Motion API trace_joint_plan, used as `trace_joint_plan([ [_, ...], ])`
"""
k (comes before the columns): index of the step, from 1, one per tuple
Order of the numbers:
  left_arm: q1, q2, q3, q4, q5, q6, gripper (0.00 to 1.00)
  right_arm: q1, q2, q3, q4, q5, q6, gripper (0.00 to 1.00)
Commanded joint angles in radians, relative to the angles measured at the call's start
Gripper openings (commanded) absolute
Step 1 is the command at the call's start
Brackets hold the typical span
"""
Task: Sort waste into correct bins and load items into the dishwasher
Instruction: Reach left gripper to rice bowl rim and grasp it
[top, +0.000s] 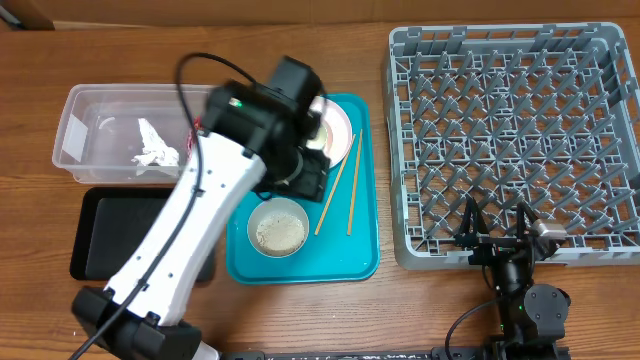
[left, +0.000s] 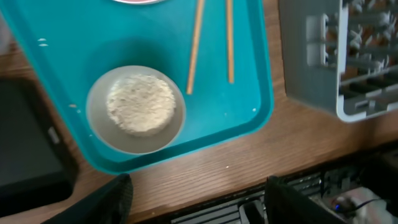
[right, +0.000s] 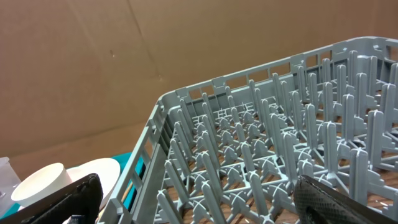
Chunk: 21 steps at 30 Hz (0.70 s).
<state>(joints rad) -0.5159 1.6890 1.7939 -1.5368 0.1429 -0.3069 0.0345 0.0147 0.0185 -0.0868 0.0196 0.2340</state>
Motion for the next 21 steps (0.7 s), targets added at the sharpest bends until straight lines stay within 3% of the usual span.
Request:
trace_joint_plan([
  [1,-0.064,0.003,-0.068,0.042,0.004,-0.023,0.70,0.005,-0.010,-0.010,0.007,0.011,-0.006,1.00],
  [4,-0.103,0.004,-0.126,0.089,0.004,-0.031,0.69,0.005,-0.010,-0.010,0.007,0.011,-0.006,1.00],
  [6,-0.127,0.004,-0.182,0.137,0.005,-0.053,0.61,0.005,-0.010,-0.010,0.007,0.011,-0.006,1.00],
  [9,-0.141,0.005,-0.240,0.186,0.005,-0.068,0.35,0.005,-0.010,-0.010,0.007,0.011,-0.006,1.00],
  [13,-0.146,0.005,-0.317,0.258,0.004,-0.084,0.08,0.005,-0.010,-0.010,0.007,0.011,-0.006,1.00],
  [15,-0.146,0.005,-0.356,0.302,0.004,-0.098,0.04,0.005,-0.010,-0.010,0.007,0.011,-0.006,1.00],
  [21,-0.146,0.005,-0.469,0.437,0.000,-0.145,0.04,0.005,-0.010,-0.010,0.007,0.011,-0.006,1.00],
])
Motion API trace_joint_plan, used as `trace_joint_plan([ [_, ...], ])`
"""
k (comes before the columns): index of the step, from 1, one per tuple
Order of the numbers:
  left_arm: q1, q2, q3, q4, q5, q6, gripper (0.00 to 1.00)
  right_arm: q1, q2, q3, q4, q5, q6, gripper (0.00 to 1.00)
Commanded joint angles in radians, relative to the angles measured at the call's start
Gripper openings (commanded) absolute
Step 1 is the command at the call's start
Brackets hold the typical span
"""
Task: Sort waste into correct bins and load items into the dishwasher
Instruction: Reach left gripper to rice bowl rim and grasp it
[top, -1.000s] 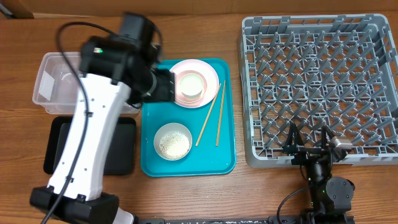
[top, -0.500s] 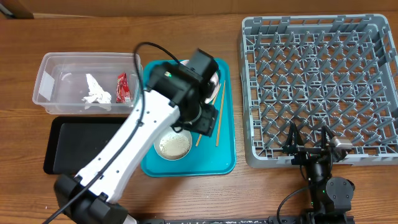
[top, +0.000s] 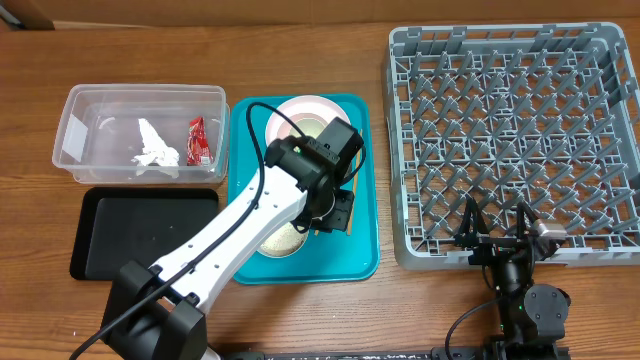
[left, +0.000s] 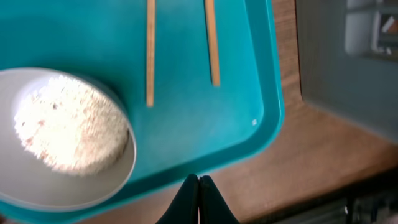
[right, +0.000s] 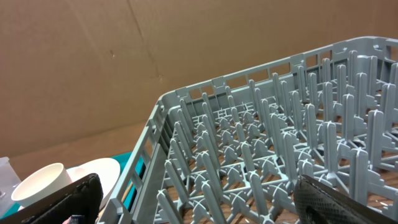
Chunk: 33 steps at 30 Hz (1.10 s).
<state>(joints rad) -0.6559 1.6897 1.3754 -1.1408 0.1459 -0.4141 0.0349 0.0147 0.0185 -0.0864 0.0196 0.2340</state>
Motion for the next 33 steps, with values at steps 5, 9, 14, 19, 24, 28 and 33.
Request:
trace_joint_plan([
  [5,-0.006,0.004,-0.134,0.131,-0.104,-0.116,0.04,0.005,-0.010,-0.010,0.006,0.011,-0.006,1.00],
  [9,-0.006,0.004,-0.169,0.173,-0.155,-0.167,0.04,0.005,-0.010,-0.010,0.006,0.011,-0.006,1.00],
  [14,-0.003,0.004,-0.170,0.204,-0.169,-0.167,0.12,0.005,-0.010,-0.010,0.006,0.011,-0.006,1.00],
  [19,0.024,0.004,-0.170,0.191,-0.208,-0.170,0.29,0.005,-0.010,-0.010,0.006,0.011,-0.006,1.00],
  [24,0.033,0.004,-0.171,0.166,-0.203,-0.178,0.29,0.005,-0.010,-0.010,0.006,0.011,-0.006,1.00],
  [28,0.032,0.004,-0.178,0.162,-0.198,-0.189,0.28,0.005,-0.010,-0.010,0.006,0.011,-0.006,1.00],
  [33,0.032,0.004,-0.219,0.182,-0.198,-0.210,0.28,0.005,-0.010,-0.010,0.006,0.011,-0.006,1.00],
])
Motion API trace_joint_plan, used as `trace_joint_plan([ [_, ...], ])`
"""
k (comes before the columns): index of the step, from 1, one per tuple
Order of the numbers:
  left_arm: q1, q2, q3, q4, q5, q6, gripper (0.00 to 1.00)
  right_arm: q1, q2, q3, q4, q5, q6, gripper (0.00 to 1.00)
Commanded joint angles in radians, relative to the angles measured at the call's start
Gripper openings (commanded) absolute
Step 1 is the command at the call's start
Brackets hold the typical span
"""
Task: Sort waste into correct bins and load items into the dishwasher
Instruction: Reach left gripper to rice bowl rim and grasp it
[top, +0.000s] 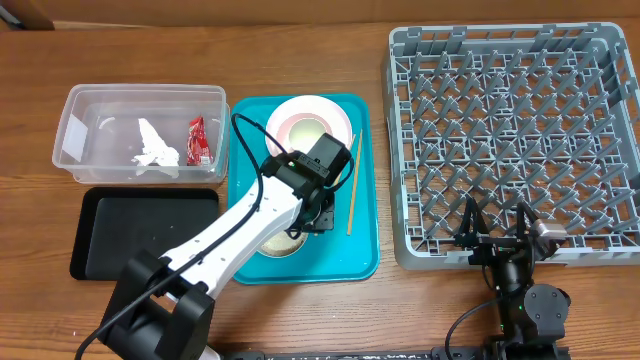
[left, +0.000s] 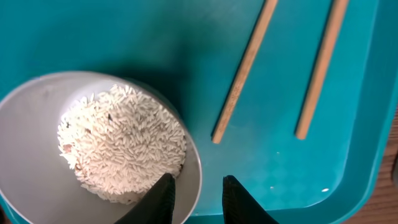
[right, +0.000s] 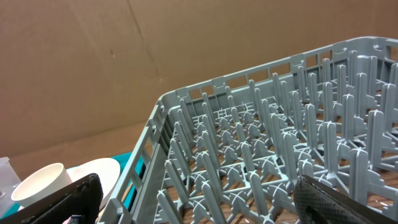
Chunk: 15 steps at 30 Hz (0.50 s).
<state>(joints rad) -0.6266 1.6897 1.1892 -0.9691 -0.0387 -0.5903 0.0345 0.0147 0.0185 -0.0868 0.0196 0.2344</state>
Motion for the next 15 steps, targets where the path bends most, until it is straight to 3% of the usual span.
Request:
trace_joint_plan([
  [1,0.003,0.004,-0.044,0.019,-0.012,-0.042,0.28,0.005,-0.010,-0.010,0.007,0.011,-0.006,1.00],
  [15,0.002,0.005,-0.134,0.126,0.056,-0.046,0.27,0.005,-0.010,-0.010,0.007,0.011,-0.007,1.00],
])
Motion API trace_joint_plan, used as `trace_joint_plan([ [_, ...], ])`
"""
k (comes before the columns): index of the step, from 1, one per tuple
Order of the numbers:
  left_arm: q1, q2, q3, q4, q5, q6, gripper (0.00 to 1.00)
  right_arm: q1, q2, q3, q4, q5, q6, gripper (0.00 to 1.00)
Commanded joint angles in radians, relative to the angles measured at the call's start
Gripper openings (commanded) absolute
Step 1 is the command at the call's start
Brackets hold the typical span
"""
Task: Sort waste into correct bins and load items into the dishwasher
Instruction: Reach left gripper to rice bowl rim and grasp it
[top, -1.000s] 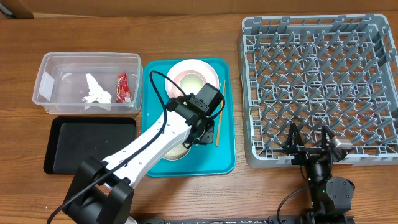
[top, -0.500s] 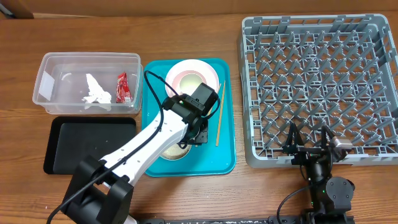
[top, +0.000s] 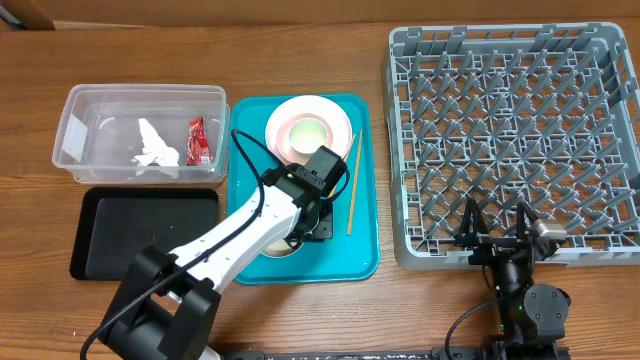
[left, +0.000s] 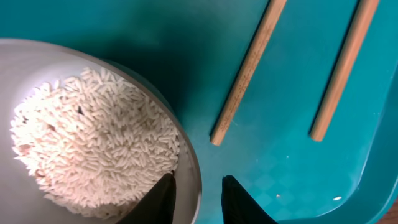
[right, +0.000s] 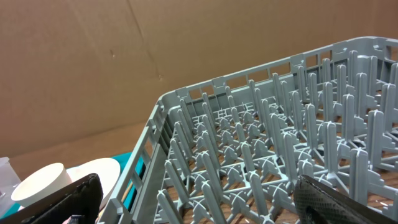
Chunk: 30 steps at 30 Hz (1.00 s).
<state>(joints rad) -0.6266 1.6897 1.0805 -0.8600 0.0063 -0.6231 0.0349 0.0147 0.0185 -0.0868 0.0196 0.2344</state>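
A grey bowl of white rice (left: 93, 143) stands at the front of the teal tray (top: 362, 255). My left gripper (left: 199, 196) is open and straddles the bowl's right rim, one finger over the rice and the other outside above the tray. In the overhead view the left gripper (top: 315, 222) and its arm cover most of the bowl. Two wooden chopsticks (left: 249, 71) lie on the tray to the right of the bowl. My right gripper (right: 199, 208) stands open at the front edge of the grey dish rack (top: 515, 130), holding nothing.
A white plate with a pale cup (top: 308, 130) sits at the back of the tray. A clear bin (top: 80, 110) at the left holds a crumpled tissue and a red wrapper. A black tray (top: 145, 235) lies in front of that bin.
My left gripper has come lower onto the bowl's right rim, so the rice and rim fill more of the wrist view. Its finger gap looks unchanged. The right arm has not moved.
My left gripper was wide open, high over the tray. Then it was shut above the tray's front right part. Later its fingers stood slightly apart over the bowl's right rim, and now they sit lower around that rim. The right gripper stayed open by the rack.
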Motion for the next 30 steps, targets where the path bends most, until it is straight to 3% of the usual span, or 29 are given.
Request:
trace_joint_plan([
  [1,0.002,0.004,-0.028,0.023,0.012,-0.013,0.26,0.005,-0.010,-0.010,0.007,0.011,-0.007,1.00],
  [15,-0.009,0.005,-0.045,0.046,0.010,-0.013,0.19,0.005,-0.010,-0.010,0.007,0.011,-0.006,1.00],
  [30,-0.016,0.005,-0.052,0.061,0.006,-0.013,0.20,0.005,-0.010,-0.010,0.007,0.011,-0.006,1.00],
])
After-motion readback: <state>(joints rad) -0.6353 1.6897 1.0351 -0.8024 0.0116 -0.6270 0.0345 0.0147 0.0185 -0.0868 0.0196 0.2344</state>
